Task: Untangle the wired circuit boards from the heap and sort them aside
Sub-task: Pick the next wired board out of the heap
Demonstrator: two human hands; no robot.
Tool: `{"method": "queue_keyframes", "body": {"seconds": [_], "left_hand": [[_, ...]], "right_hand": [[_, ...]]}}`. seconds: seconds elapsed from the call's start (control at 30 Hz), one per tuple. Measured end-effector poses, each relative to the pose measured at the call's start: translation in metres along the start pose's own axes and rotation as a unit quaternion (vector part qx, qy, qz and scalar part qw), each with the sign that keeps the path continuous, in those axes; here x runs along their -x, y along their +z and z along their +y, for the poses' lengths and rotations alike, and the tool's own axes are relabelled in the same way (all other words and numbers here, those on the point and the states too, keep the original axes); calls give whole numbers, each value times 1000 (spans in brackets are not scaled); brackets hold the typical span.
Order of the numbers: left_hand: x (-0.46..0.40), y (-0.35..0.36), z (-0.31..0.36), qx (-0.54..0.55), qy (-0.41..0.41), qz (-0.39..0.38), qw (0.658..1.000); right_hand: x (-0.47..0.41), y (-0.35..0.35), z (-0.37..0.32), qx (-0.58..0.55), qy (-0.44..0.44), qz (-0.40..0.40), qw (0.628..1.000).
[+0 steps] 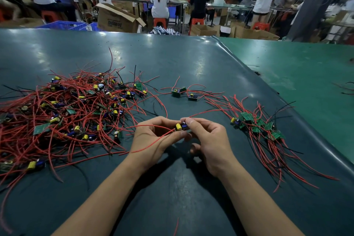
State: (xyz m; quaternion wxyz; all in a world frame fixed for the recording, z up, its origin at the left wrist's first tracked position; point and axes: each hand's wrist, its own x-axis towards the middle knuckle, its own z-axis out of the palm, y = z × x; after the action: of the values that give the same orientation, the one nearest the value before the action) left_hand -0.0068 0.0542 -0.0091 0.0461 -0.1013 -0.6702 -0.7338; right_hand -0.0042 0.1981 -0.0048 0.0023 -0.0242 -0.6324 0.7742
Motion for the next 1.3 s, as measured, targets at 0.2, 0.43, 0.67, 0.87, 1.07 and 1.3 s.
{"method": "queue_keyframes", "body": {"seconds": [0.2,0.43,0.67,0.87,1.07,1.3], "left_hand": [[1,2,3,8,-13,1,1000],[1,2,7,49,-6,43,998],[-3,-3,6,94,10,70,993],[-9,-14,8,157,21,136,978],[-12,-15,9,189,57,130,972],[-12,-18,16,280,18,93,955]], "right_hand": [[-3,-1,2,0,-4,51,999],[-13,-15,-4,-144,-3,169,975],[-21,-25,-6,-181,-29,225,957],[-23,-37,-7,-219,-37,285,933],[-19,-23,2,-8,-122,237,964],[-12,-17,-4,-72,-68,160,982]]}}
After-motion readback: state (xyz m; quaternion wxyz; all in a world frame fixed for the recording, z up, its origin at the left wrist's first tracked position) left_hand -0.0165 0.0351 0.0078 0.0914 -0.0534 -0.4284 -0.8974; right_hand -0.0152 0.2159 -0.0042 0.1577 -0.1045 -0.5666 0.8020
